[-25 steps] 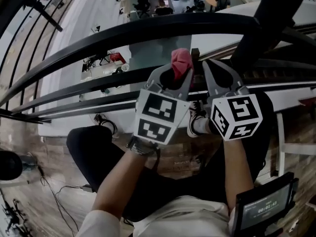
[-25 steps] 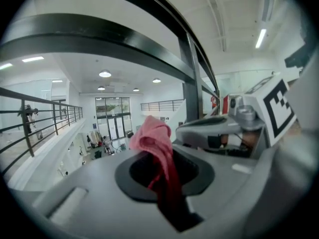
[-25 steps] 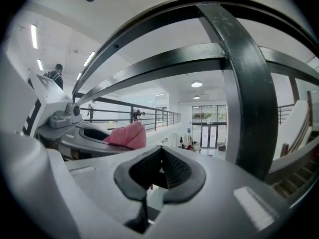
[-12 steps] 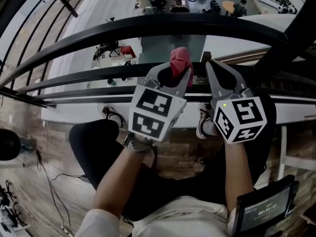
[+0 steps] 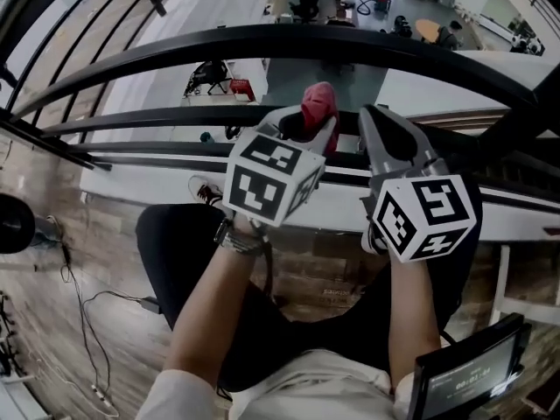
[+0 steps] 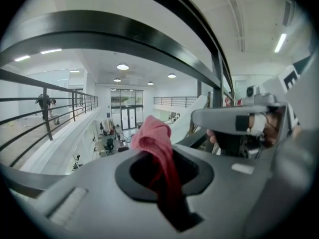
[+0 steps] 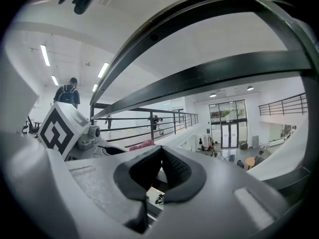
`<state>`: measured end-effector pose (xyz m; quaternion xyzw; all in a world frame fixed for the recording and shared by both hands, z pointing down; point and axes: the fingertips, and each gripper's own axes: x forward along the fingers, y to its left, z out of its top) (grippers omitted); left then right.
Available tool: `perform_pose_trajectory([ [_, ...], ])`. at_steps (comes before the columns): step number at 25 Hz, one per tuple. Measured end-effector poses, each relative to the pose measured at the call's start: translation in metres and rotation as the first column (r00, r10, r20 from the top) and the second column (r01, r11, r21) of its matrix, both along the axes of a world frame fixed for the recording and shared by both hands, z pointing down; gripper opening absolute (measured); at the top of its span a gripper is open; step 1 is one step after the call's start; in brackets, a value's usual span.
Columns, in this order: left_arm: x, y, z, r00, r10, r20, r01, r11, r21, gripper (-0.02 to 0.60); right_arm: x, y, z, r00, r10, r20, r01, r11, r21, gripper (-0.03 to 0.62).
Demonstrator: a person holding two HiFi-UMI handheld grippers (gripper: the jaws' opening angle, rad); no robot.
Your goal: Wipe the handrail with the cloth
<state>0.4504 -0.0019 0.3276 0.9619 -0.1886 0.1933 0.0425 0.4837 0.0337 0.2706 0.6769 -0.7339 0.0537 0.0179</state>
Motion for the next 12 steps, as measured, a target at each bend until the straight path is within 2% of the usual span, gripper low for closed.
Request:
perform_pose_trajectory([
  [4, -0.030, -0.017, 0.003, 0.999, -0.036, 0.022, 0.035, 0.999, 0.041, 0.067, -0.015, -0.007, -0.004, 1.000, 0.002, 0.021, -0.002, 1.000, 0.011, 0.002],
  [12, -0.077, -0.037, 0.011, 0.997, -0.071, 0.028, 0.070, 0.996, 0.058, 0.066, -0.037, -0.009, 0.006, 0.999, 0.018, 0.051, -0.017, 1.000, -0.010, 0.002],
])
